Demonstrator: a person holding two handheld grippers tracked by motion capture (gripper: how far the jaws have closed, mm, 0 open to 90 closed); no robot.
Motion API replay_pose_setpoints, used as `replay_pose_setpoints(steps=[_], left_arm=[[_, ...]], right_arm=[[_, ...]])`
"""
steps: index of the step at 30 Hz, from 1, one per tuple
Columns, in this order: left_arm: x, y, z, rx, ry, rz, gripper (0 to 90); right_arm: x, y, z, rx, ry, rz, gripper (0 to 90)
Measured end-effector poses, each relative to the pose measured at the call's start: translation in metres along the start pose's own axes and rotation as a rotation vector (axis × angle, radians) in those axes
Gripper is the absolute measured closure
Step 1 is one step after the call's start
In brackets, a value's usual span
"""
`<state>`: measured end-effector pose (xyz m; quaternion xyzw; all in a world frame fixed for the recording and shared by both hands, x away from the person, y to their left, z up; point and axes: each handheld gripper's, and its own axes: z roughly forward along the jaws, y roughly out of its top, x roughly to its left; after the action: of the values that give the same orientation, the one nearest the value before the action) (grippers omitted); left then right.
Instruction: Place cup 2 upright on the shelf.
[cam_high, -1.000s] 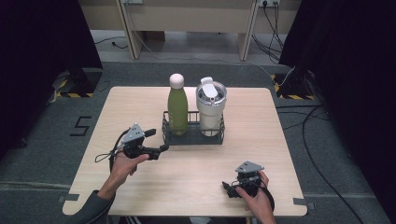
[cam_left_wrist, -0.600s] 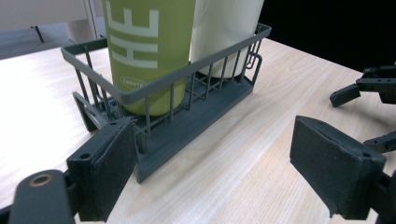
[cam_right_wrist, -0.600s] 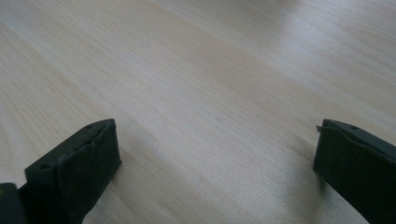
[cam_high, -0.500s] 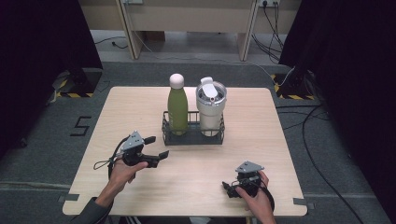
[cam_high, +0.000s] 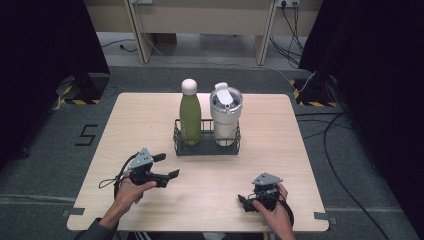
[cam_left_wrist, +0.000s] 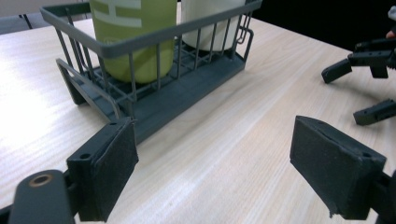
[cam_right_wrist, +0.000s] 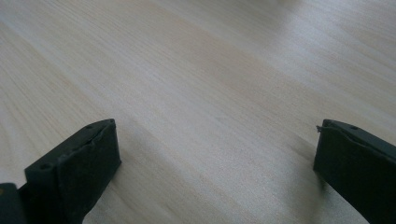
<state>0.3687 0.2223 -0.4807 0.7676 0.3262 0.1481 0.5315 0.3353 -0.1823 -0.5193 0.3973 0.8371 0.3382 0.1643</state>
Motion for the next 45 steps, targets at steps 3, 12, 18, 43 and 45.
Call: replay_pose_setpoints(steps=[3, 12, 18, 43, 45], left_arm=[[-0.002, -0.005, -0.001, 0.008, 0.002, 0.008, 14.8], [-0.006, -0.018, -0.006, 0.028, -0.001, 0.013, 14.8], [-0.008, -0.024, -0.009, 0.046, 0.002, 0.027, 14.8], [-0.019, -0.056, -0.025, 0.203, 0.051, 0.043, 14.9], [-0.020, -0.058, -0.026, 0.218, 0.057, 0.050, 14.9]], right_arm=[[0.000, 0.000, 0.000, 0.000, 0.000, 0.000, 0.7], [0.000, 0.000, 0.000, 0.000, 0.000, 0.000, 0.7], [0.000, 0.000, 0.000, 0.000, 0.000, 0.000, 0.7], [0.000, 0.000, 0.000, -0.001, -0.001, -0.007, 0.9], [0.000, 0.000, 0.000, -0.001, -0.002, -0.007, 0.9]])
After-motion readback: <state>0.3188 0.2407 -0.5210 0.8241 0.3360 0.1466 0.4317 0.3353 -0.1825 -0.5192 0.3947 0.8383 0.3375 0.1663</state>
